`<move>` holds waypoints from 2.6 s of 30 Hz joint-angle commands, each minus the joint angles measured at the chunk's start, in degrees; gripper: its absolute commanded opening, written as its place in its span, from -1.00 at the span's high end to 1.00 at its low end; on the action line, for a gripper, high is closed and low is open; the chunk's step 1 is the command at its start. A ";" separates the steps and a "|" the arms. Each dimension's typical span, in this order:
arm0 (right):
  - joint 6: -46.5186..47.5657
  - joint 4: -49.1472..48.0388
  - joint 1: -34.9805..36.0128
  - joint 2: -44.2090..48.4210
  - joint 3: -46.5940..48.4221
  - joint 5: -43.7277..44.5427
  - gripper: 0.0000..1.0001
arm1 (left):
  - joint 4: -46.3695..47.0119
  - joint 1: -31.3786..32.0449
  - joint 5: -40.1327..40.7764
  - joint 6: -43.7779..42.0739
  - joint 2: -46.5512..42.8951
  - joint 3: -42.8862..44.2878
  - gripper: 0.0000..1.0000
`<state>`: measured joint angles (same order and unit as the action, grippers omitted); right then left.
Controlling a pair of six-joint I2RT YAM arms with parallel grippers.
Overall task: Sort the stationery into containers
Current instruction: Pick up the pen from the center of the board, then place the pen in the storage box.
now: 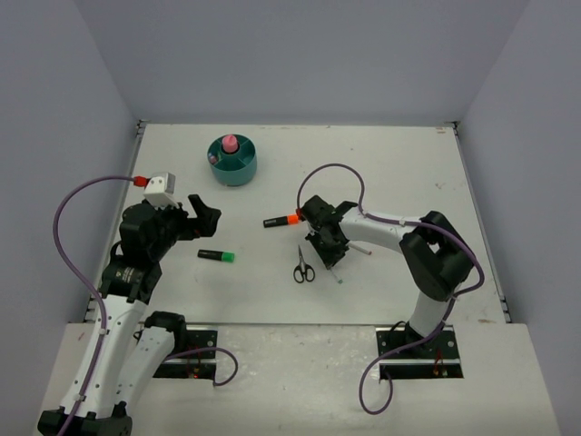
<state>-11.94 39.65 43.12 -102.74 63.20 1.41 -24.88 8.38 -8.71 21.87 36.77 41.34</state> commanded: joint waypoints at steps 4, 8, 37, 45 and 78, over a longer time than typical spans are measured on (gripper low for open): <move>-0.28 -1.05 -0.06 7.60 -2.48 -1.50 1.00 | 2.44 0.23 -5.06 -1.52 -0.08 0.74 -1.00; 1.75 -5.31 -0.06 20.46 -5.64 -10.30 1.00 | 5.06 0.23 -16.85 0.89 0.13 0.57 -1.00; -3.79 -27.82 1.52 44.73 -12.75 -46.64 1.00 | 54.77 31.06 -26.70 21.65 19.73 -6.38 0.09; -3.84 -25.82 1.44 48.31 -12.78 -37.07 0.65 | 46.24 31.61 -23.41 18.63 18.97 -2.91 1.00; -16.38 -22.78 0.57 56.08 -24.44 22.00 -0.98 | 7.78 18.73 26.12 2.25 47.47 46.50 1.00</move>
<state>-25.21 20.40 44.06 -44.48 39.16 18.46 -15.97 28.88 14.61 24.69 80.58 81.59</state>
